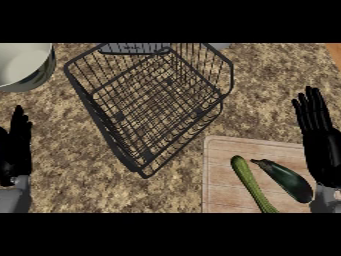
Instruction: Pick the eggplant from the cutting board and place it in the tiered basket
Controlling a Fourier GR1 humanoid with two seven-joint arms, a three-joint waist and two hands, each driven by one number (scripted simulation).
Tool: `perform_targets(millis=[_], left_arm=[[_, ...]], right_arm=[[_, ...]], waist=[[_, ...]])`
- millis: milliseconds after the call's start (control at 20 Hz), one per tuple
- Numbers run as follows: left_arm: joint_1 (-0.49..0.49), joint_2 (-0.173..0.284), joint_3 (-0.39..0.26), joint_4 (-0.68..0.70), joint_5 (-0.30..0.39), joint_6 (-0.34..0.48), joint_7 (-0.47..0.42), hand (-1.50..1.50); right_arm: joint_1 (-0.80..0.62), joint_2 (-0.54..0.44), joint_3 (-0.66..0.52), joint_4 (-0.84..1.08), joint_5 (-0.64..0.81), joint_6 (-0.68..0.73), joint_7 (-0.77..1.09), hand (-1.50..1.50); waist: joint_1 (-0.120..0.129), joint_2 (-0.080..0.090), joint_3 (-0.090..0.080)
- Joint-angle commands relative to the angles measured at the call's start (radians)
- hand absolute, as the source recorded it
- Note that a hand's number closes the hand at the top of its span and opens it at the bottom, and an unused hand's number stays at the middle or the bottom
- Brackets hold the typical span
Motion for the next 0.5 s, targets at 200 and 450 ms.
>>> perform_targets(millis=[200, 450], left_arm=[[-0.036, -0.008, -0.123, -0.092, 0.045, -0.211, -0.001, 0.0], [-0.035, 0.027, -0.131, -0.159, 0.139, -0.355, 0.071, 0.0]], right_arm=[[-0.042, -0.078, 0.305, -0.078, -0.103, 0.457, 0.038, 1.5], [0.089, -0.172, 0.238, 0.066, 0.175, 0.231, 0.129, -1.5]], waist=[[0.019, -0.01, -0.013], [-0.022, -0.006, -0.014]])
